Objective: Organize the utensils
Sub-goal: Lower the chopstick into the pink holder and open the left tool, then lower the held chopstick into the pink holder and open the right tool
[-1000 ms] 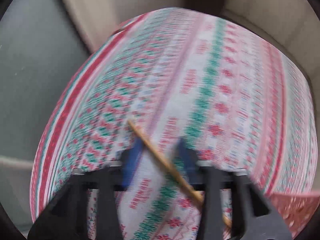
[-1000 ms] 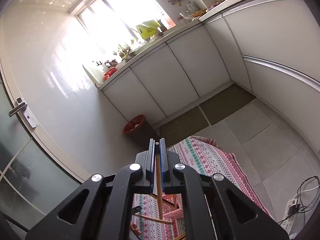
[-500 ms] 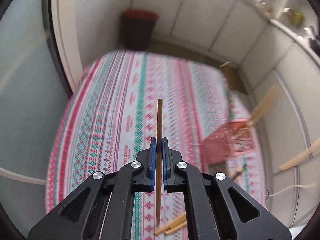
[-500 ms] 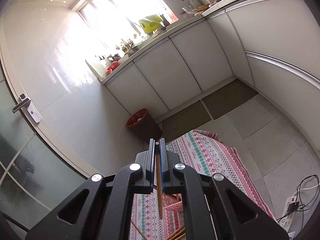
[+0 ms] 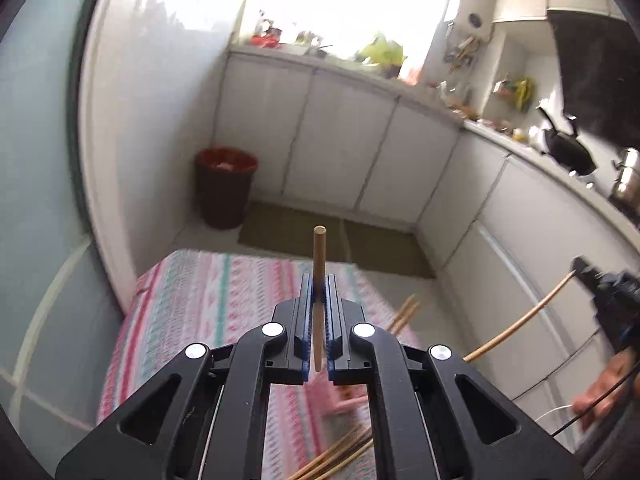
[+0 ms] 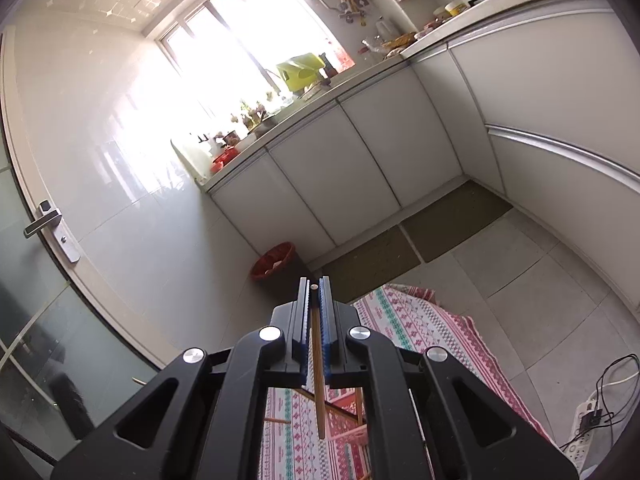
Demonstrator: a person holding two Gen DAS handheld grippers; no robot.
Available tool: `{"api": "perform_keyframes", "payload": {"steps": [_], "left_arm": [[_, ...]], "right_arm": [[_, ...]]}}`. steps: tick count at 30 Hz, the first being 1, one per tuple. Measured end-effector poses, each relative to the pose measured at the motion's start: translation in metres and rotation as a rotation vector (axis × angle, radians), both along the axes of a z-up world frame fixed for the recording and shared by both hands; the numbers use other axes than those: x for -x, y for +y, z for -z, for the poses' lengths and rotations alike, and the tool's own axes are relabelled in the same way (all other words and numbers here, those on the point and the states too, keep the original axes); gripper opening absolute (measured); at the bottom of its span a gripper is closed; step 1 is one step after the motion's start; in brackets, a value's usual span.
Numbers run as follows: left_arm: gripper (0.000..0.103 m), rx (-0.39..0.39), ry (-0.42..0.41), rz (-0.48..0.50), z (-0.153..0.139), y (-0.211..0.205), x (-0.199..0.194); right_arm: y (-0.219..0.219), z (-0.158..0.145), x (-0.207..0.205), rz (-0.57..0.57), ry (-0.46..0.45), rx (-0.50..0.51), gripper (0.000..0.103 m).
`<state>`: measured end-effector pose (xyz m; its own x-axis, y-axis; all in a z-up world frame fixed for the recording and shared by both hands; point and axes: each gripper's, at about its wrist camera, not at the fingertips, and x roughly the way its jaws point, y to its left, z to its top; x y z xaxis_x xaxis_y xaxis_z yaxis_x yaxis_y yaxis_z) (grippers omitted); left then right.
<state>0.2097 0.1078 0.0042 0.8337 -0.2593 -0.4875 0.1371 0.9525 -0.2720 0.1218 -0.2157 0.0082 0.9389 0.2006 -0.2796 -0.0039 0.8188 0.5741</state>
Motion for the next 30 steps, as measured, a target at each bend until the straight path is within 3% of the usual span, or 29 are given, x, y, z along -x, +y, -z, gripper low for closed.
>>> {"api": "perform_keyframes", "payload": {"steps": [7,12,14,16,17,25,30], "left_arm": [[0.005,-0.013,0.037,0.074,0.015,-0.043,-0.029],[0.007,-0.086,0.153,0.124,0.043,-0.069,-0.048],[0.013,-0.063,0.164,0.12,0.048,-0.066,-0.049],[0.031,-0.023,0.138,0.107,0.043,-0.054,-0.043],[0.033,-0.008,0.122,0.089,0.038,-0.048,-0.04],[0.041,0.07,0.116,-0.003,0.019,-0.011,-0.033],[0.041,0.064,0.123,-0.012,0.017,-0.002,-0.031]], "right_arm": [[0.006,0.004,-0.011,0.029,0.003,0.061,0.005],[0.006,0.009,-0.022,0.04,0.016,0.071,0.005],[0.007,0.01,-0.025,0.041,0.02,0.076,0.005],[0.009,0.01,-0.027,0.045,0.018,0.084,0.005],[0.011,0.01,-0.027,0.047,0.015,0.092,0.005],[0.03,0.021,-0.041,0.058,0.03,0.145,0.005],[0.045,0.036,-0.057,0.05,0.048,0.164,0.005]]}}
